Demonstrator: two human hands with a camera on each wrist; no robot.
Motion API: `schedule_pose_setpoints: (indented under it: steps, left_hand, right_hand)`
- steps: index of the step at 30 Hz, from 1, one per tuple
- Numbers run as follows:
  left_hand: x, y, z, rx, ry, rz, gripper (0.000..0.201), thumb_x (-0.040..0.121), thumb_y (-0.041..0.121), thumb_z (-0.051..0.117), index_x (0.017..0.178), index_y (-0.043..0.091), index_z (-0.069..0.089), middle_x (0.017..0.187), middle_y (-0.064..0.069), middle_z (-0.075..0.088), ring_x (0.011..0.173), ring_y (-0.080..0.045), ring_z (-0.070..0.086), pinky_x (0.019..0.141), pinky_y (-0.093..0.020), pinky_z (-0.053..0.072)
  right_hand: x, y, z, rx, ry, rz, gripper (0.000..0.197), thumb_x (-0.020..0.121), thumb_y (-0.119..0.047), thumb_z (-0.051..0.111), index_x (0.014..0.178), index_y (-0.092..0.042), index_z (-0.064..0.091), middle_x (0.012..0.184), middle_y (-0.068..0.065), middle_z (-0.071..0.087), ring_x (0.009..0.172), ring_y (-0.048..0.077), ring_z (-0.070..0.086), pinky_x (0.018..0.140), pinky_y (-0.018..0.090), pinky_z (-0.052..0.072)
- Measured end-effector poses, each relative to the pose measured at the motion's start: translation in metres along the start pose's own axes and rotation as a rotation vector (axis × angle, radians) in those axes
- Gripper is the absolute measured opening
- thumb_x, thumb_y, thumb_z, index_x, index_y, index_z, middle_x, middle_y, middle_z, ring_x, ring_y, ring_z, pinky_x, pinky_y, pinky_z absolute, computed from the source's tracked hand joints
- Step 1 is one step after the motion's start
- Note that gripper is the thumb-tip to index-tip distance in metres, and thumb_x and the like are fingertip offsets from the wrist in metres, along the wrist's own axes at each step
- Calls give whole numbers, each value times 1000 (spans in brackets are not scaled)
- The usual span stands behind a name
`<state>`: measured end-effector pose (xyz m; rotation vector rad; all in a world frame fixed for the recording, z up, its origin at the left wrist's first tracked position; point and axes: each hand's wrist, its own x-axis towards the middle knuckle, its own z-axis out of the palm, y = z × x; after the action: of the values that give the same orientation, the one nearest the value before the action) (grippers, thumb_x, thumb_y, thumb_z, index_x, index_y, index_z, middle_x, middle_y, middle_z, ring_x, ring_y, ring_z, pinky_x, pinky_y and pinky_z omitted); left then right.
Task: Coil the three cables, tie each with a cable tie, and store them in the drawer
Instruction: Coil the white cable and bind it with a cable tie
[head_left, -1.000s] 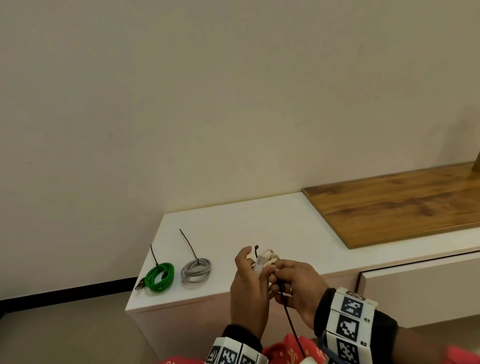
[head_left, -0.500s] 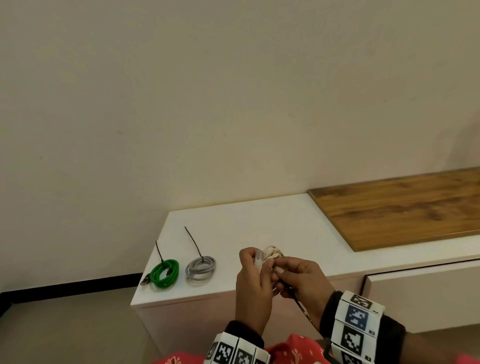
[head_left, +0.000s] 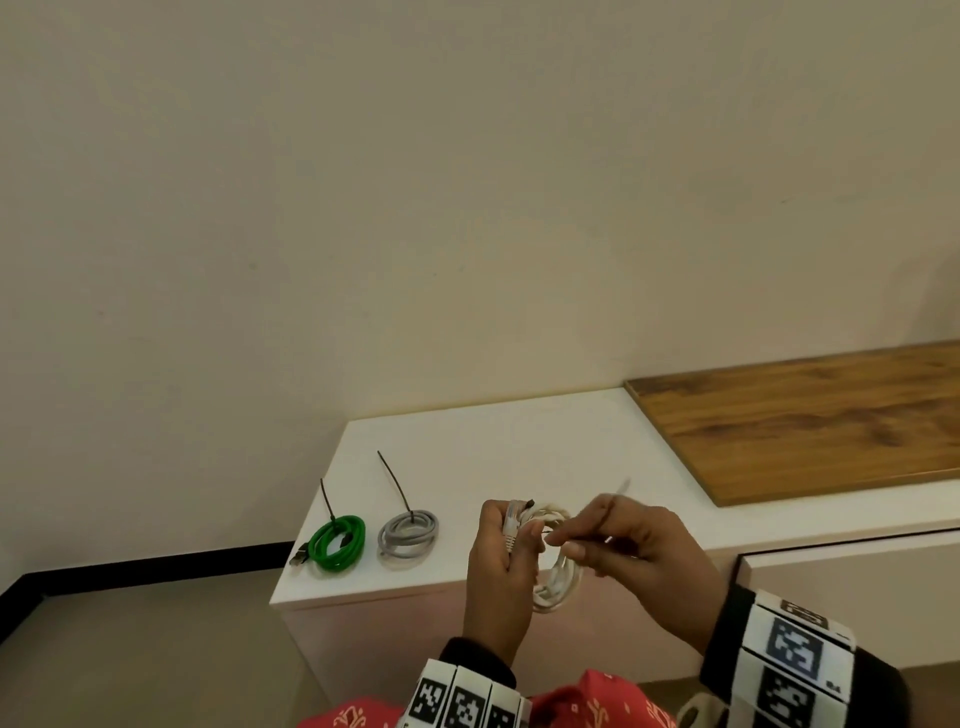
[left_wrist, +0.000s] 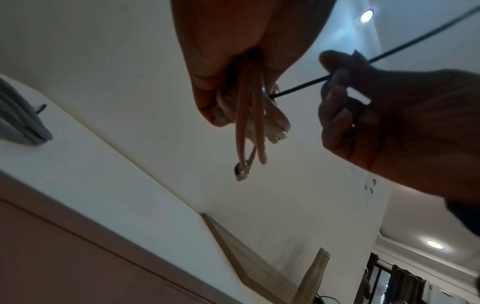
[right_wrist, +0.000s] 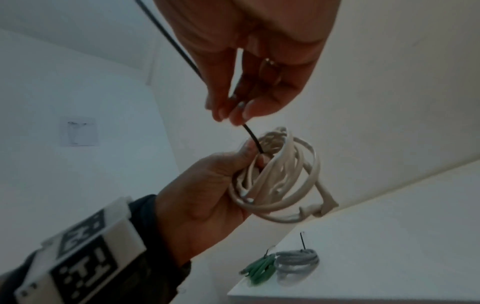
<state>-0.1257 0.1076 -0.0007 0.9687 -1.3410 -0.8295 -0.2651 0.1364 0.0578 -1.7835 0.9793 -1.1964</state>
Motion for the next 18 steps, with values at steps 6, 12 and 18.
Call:
schedule_pose_setpoints:
  steps: [6, 12, 18]
  left_hand:
    - [1, 2, 1, -91, 6, -6, 33, 71, 49, 54, 83, 18, 53, 61, 11, 60, 55, -2, 49, 52, -18, 42]
    - [-1, 10, 5, -124, -20, 28, 30, 75, 44, 55, 85, 16, 51, 66, 11, 61, 58, -5, 51, 53, -19, 43]
    - [-2, 12, 10, -163, -34, 31, 34, 73, 44, 54, 86, 13, 51, 69, 7, 60, 65, -8, 53, 58, -21, 45]
  right_hand:
    - [5, -19, -5, 273, 26, -61, 7, 65, -17, 74, 70, -14, 72, 63, 1, 69, 58, 9, 63, 56, 18, 51]
    - [5, -12, -2, 259, 50, 391, 17, 78, -6, 66, 62, -4, 62, 45, 5, 59, 41, 13, 50, 41, 20, 41]
    - [6, -15, -4, 175, 39, 491, 19, 78, -3, 63, 59, -4, 63, 42, 4, 56, 37, 13, 47, 39, 20, 39]
